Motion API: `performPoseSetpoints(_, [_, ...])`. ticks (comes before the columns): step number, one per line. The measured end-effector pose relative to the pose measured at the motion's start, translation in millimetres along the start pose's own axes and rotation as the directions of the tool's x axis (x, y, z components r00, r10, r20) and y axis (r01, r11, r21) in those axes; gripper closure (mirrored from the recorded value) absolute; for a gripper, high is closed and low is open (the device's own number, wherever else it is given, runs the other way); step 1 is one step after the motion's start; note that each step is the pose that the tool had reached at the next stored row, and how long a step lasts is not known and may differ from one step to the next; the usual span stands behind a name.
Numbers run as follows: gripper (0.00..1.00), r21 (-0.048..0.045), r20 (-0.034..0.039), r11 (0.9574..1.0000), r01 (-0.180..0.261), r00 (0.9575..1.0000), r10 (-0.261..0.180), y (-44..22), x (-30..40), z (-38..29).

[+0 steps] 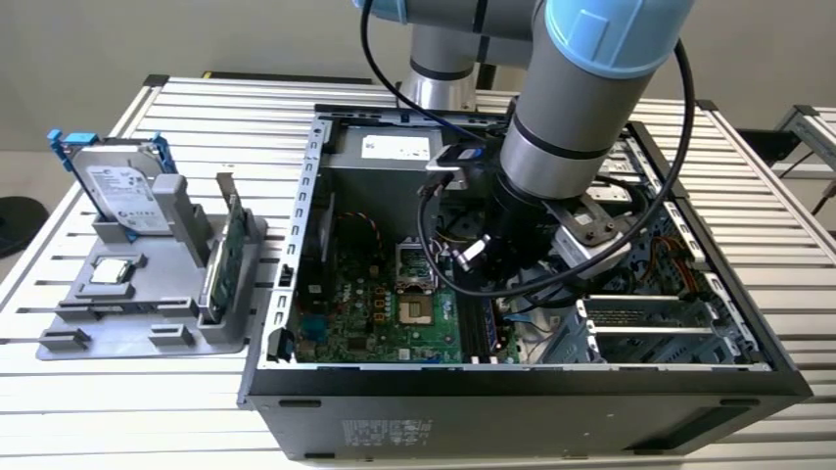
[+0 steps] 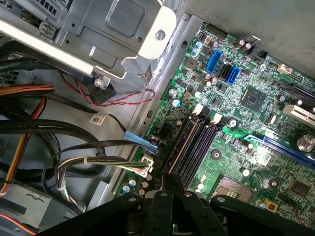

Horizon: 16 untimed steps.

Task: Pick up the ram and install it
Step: 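Press down the ram until it locks into place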

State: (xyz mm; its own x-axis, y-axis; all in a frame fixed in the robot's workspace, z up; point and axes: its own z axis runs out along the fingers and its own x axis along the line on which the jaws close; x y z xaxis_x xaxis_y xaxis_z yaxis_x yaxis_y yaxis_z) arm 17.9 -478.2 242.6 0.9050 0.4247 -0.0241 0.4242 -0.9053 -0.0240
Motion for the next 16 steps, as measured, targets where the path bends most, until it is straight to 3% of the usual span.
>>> performPoseSetpoints(16, [1.00, 0.0026, -0.0006, 0.9987, 0.051, 0.9987, -0.051, 0.0, 0.0, 0.0])
